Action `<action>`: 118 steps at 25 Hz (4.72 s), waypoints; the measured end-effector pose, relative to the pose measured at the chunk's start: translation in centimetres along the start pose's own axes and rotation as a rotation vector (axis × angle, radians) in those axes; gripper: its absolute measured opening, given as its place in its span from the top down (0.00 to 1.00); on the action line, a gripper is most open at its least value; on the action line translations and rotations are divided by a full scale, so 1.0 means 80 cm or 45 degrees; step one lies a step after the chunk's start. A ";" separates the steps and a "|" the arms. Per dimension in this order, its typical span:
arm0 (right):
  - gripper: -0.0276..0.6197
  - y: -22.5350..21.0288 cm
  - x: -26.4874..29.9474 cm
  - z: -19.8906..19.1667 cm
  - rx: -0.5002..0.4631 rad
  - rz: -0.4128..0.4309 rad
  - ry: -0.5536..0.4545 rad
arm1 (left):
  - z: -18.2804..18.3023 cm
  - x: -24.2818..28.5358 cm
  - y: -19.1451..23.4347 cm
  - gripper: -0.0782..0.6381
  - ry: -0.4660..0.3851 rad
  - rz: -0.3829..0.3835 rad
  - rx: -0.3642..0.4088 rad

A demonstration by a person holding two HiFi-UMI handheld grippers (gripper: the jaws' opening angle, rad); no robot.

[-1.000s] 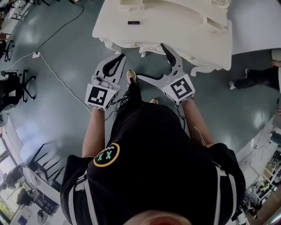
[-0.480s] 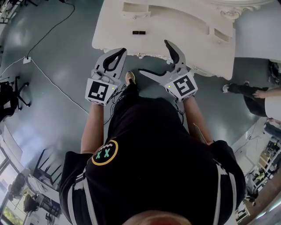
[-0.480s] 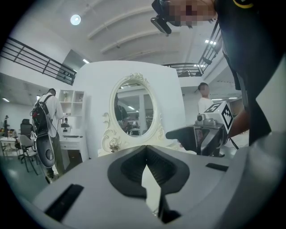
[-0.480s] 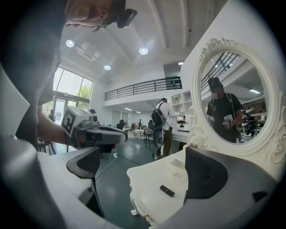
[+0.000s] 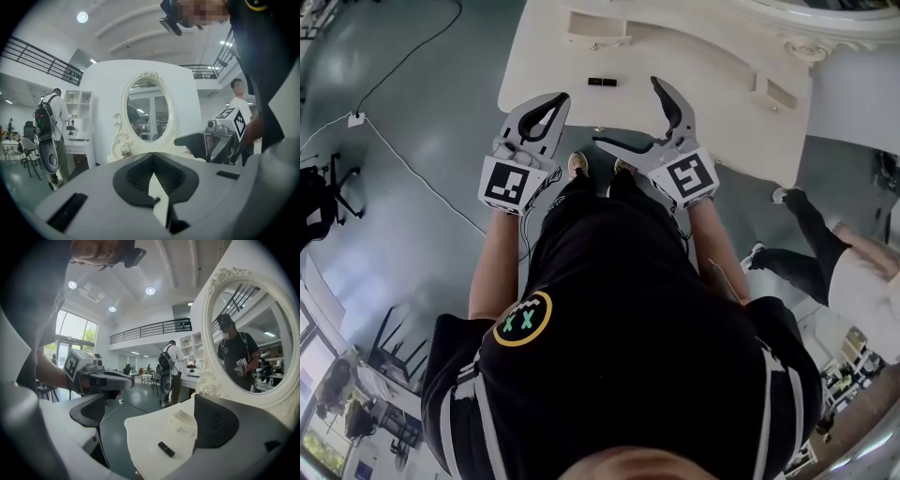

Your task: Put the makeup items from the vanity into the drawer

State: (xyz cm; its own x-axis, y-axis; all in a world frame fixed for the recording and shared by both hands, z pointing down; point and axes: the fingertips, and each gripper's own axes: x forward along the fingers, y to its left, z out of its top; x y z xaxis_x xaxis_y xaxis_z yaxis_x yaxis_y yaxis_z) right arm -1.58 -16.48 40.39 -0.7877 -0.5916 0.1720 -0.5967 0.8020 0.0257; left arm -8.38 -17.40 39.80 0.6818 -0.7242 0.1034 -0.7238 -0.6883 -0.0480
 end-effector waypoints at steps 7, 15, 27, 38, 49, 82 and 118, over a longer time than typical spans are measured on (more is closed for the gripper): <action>0.03 -0.033 0.005 -0.016 -0.013 0.057 0.025 | -0.007 0.022 0.007 0.86 0.052 0.048 0.035; 0.06 -0.058 0.074 -0.121 -0.017 0.143 0.198 | -0.007 0.027 0.017 0.86 0.057 0.073 0.035; 0.13 -0.090 0.151 -0.308 -0.061 0.235 0.648 | -0.019 0.002 0.038 0.86 0.116 0.126 0.004; 0.41 -0.076 0.146 -0.319 -0.151 0.330 0.739 | -0.018 -0.004 0.043 0.86 0.080 0.115 0.009; 0.78 -0.063 0.143 -0.311 -0.249 0.427 0.749 | -0.005 0.005 0.040 0.86 0.057 0.095 0.035; 0.77 -0.184 0.234 -0.153 -0.448 0.358 0.671 | -0.003 -0.008 0.062 0.86 0.033 0.133 0.013; 0.80 -0.055 0.048 0.087 -0.338 0.115 -0.178 | 0.036 0.046 0.035 0.86 -0.067 -0.040 0.078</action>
State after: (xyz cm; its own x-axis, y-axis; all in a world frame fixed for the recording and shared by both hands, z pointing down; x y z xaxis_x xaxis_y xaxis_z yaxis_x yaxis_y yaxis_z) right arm -3.07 -22.88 34.09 -0.8602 -0.5076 0.0485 -0.4768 0.8345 0.2761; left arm -7.59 -22.10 37.15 0.7099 -0.7023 0.0533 -0.6953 -0.7108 -0.1064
